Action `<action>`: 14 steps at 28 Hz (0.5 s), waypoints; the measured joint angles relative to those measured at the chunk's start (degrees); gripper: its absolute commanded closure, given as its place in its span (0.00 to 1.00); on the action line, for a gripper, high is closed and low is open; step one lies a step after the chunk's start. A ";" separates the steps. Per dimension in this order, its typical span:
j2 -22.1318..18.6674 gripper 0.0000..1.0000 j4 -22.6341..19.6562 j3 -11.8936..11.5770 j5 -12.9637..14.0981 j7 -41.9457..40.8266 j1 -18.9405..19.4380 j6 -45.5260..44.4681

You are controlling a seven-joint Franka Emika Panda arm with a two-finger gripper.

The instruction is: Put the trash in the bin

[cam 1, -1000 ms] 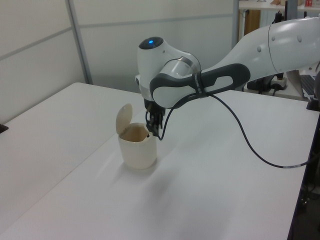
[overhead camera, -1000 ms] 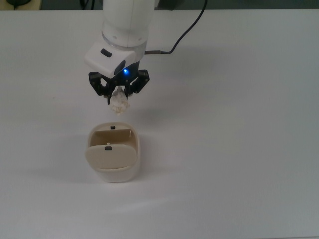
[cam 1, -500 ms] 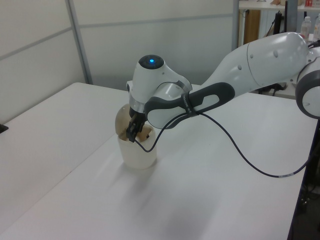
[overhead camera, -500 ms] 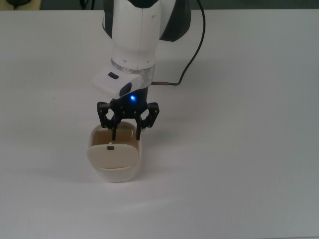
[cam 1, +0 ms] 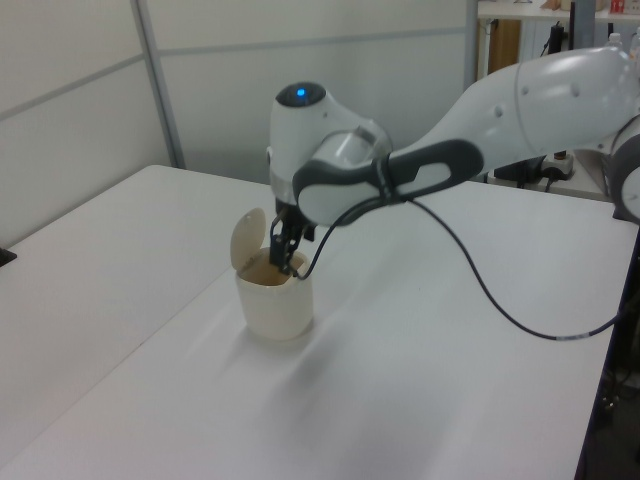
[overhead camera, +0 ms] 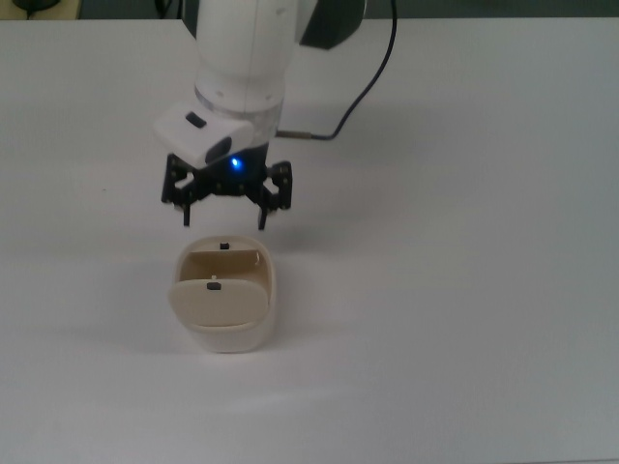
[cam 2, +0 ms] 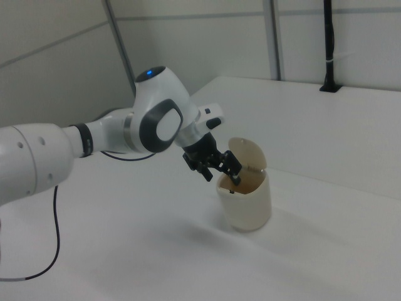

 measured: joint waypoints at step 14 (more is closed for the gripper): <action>-14.51 0.00 0.39 -0.11 2.12 -0.03 -2.89 -25.48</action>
